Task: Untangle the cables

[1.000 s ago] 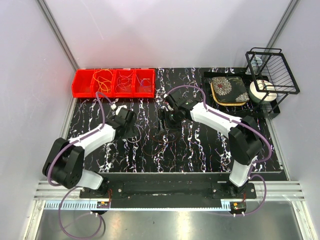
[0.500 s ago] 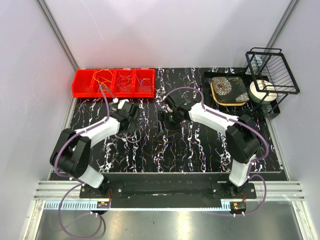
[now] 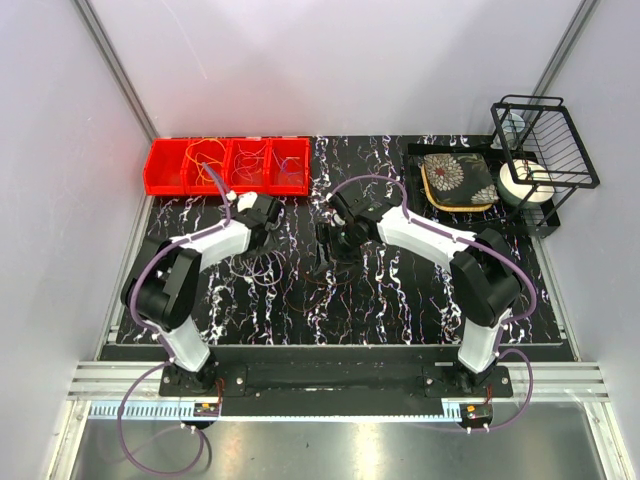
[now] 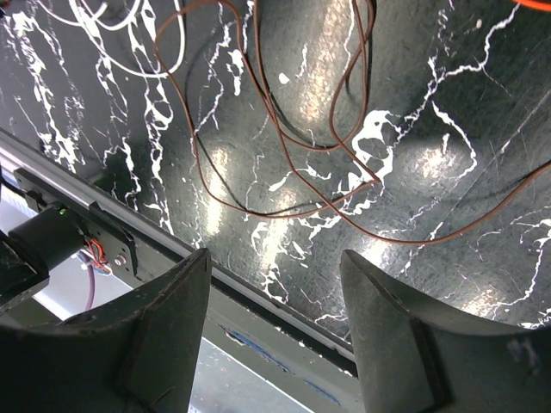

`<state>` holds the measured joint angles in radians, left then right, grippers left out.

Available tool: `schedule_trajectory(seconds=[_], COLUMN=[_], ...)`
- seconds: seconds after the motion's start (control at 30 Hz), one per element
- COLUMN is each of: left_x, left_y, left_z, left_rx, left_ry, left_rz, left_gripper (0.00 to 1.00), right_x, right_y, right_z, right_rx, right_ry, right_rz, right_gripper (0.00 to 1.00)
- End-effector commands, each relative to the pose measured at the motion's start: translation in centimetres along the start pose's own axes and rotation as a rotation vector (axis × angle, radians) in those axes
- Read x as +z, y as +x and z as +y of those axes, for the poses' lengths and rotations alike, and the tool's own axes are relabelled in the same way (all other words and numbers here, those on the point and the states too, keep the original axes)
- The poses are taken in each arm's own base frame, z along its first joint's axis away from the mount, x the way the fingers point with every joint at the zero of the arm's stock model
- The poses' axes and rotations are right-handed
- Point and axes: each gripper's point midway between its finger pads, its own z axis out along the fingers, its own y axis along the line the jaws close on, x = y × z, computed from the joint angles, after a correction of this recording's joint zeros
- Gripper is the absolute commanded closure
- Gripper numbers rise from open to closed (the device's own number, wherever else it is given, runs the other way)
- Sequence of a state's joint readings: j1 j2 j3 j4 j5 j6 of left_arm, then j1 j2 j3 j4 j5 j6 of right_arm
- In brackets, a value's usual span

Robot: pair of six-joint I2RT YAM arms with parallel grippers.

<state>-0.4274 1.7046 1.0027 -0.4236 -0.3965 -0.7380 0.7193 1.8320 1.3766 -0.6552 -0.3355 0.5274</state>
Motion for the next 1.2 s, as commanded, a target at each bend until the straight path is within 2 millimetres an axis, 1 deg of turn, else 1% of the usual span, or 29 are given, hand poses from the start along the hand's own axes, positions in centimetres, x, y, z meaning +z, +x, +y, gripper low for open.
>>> schedule_trajectory(seconds=[0.0, 0.07, 0.13, 0.17, 0.23, 0.27, 0.3, 0.37, 0.47, 0.5, 0.6, 0.67, 0.77, 0.9, 1.0, 1.17], left_x=[0.3, 0.2, -0.4, -0.7, -1.8, -2.2, -2.9, -4.0, -5.0, -5.1, -4.9, -4.3, -3.4, -2.2, -1.6, -0.9], left_y=[-2.2, -2.1, -2.4, -2.6, -3.2, -3.5, -3.7, -4.3, -4.2, -3.9, -2.5, -1.3, -0.1, 0.5, 0.7, 0.6], left_z=[0.1, 0.3, 0.4, 0.3, 0.3, 0.2, 0.4, 0.0, -0.6, -0.9, -1.9, -2.5, -3.4, -3.9, -3.6, -2.5], left_rx=[-0.059, -0.066, -0.083, -0.092, -0.127, -0.141, -0.172, -0.212, -0.279, -0.306, -0.337, -0.344, -0.362, -0.371, -0.362, -0.342], left_ry=[-0.029, -0.035, -0.028, -0.022, -0.011, -0.006, -0.008, 0.014, 0.041, 0.051, 0.069, 0.072, 0.106, 0.119, 0.091, 0.046], left_rz=[-0.057, -0.049, -0.055, -0.059, -0.068, -0.074, -0.073, -0.078, -0.071, -0.064, -0.032, -0.005, 0.031, 0.037, 0.033, 0.007], left_gripper=[0.39, 0.40, 0.37, 0.29, 0.20, 0.13, 0.11, 0.08, 0.06, 0.06, 0.06, 0.06, 0.07, 0.07, 0.07, 0.08], right_x=[-0.4, -0.4, -0.3, -0.3, -0.3, -0.1, -0.1, -0.1, -0.1, 0.0, -0.1, -0.1, -0.2, -0.3, -0.4, -0.4], right_y=[-0.1, -0.1, 0.0, 0.0, 0.0, 0.1, 0.1, 0.1, 0.0, 0.0, 0.0, 0.1, 0.2, 0.4, 0.5, 0.6], right_z=[0.5, 0.5, 0.3, 0.3, 0.4, 0.4, 0.4, 0.4, 0.5, 0.6, 0.6, 0.5, 0.6, 0.4, 0.2, 0.2], right_rx=[-0.025, -0.023, -0.023, -0.023, -0.023, -0.023, -0.024, -0.020, -0.021, -0.022, -0.022, -0.021, -0.023, -0.021, -0.022, -0.025], right_ry=[-0.033, -0.032, -0.030, -0.031, -0.034, -0.037, -0.037, -0.039, -0.042, -0.045, -0.050, -0.048, -0.048, -0.043, -0.041, -0.040], right_rz=[-0.010, -0.009, -0.009, -0.010, -0.012, -0.006, -0.004, -0.005, -0.006, -0.007, -0.008, -0.008, -0.007, -0.007, -0.011, -0.011], right_gripper=[0.33, 0.33, 0.33, 0.33, 0.33, 0.33, 0.33, 0.33, 0.33, 0.33, 0.33, 0.33, 0.34, 0.33, 0.34, 0.34])
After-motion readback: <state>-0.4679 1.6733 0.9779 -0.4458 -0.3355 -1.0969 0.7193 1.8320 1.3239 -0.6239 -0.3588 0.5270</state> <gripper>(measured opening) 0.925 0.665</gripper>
